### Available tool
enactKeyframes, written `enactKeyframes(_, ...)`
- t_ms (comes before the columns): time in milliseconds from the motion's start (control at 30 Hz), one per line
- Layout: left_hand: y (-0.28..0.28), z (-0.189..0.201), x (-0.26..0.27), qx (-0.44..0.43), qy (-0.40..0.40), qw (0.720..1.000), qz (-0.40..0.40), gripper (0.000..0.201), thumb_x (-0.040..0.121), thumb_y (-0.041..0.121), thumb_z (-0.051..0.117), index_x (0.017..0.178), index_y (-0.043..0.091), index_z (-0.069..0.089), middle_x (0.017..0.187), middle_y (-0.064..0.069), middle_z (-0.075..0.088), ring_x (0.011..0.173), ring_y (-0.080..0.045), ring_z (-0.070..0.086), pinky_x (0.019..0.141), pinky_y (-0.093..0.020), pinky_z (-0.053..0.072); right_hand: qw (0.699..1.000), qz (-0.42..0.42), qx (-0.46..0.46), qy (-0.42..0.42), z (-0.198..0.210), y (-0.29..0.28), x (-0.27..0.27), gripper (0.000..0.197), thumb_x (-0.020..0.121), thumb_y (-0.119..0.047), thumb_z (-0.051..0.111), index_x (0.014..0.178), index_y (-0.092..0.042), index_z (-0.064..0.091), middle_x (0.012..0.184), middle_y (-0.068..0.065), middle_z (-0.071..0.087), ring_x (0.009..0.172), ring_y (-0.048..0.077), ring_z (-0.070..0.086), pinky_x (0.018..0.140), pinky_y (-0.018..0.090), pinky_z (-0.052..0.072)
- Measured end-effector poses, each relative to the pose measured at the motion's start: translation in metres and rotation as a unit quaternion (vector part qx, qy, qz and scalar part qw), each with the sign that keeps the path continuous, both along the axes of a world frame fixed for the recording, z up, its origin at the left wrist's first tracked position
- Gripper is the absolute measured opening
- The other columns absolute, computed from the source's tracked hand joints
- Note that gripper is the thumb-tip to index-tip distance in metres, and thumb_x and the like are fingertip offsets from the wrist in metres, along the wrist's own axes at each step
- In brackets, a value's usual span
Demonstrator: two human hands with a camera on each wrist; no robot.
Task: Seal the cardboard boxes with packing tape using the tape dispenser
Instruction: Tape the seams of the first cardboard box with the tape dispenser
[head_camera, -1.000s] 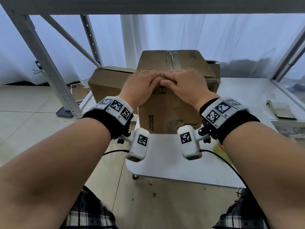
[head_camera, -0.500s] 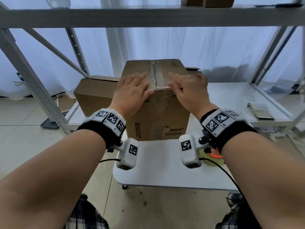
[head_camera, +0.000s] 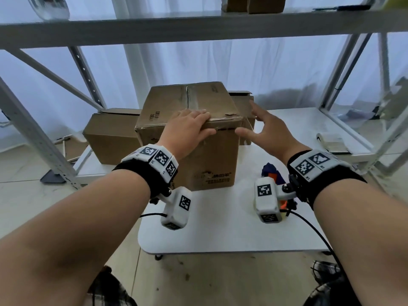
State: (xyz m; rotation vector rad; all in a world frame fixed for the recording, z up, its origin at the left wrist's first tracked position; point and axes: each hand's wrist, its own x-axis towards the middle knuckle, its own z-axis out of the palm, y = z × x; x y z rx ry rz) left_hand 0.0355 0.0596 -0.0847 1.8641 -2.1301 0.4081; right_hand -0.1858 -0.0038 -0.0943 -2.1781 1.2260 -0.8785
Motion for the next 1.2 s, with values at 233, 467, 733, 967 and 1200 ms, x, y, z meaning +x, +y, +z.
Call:
enactKeyframes(233,-0.017,0.005,-0.022,0.02,0.024,0.999,-0.023,0.044,0.099,0.045,0.035,0.141,0.031,0.043,0.144,0.005,0.046,0.13,-0.021,0.04,0.107,-0.04,0.032,0.996,0.005,0.038,0.08,-0.019,-0.006,-0.005,0.098,0.076,-0.046,0.076,0.152,-0.018,0.02,0.15,0.003,0.038,0.135,0.021,0.039,0.108,0.034,0.033)
enactKeyframes(467,-0.019,-0.001,-0.02,-0.005,0.039,0.999,-0.025,0.042,0.098,0.045,0.039,0.137,0.031,0.049,0.14,0.006,0.051,0.127,-0.021,0.043,0.105,-0.044,0.034,0.997,-0.025,0.013,0.066,-0.03,-0.011,0.004,0.032,0.083,-0.035,0.07,0.103,-0.011,0.067,0.093,0.003,0.065,0.091,0.021,0.058,0.076,0.03,0.043)
enactKeyframes(733,-0.022,-0.002,-0.017,-0.01,0.067,0.997,-0.04,0.043,0.095,0.049,0.044,0.134,0.031,0.053,0.137,0.007,0.053,0.126,-0.02,0.044,0.105,-0.043,0.034,0.98,-0.15,-0.098,0.091,-0.02,-0.01,-0.003,0.018,0.093,-0.021,0.055,0.101,-0.011,0.069,0.099,0.007,0.069,0.094,0.026,0.061,0.087,0.035,0.044)
enactKeyframes(967,-0.023,-0.002,-0.024,-0.005,0.036,0.998,-0.048,0.043,0.1,0.04,0.04,0.135,0.019,0.051,0.14,0.001,0.05,0.132,-0.019,0.041,0.108,-0.036,0.031,0.896,-0.186,-0.328,0.233,-0.018,-0.015,-0.014,0.005,0.079,-0.006,0.061,0.082,-0.002,0.061,0.074,0.019,0.065,0.075,0.039,0.06,0.074,0.042,0.042)
enactKeyframes(1200,-0.024,0.004,-0.034,0.021,-0.047,0.998,-0.035,0.045,0.101,0.045,0.03,0.146,0.039,0.028,0.13,-0.005,0.048,0.114,-0.031,0.045,0.094,-0.041,0.038,0.883,-0.148,-0.311,0.32,-0.02,-0.01,-0.019,0.016,0.085,-0.004,0.06,0.099,-0.003,0.069,0.083,0.019,0.07,0.08,0.036,0.064,0.079,0.038,0.043)
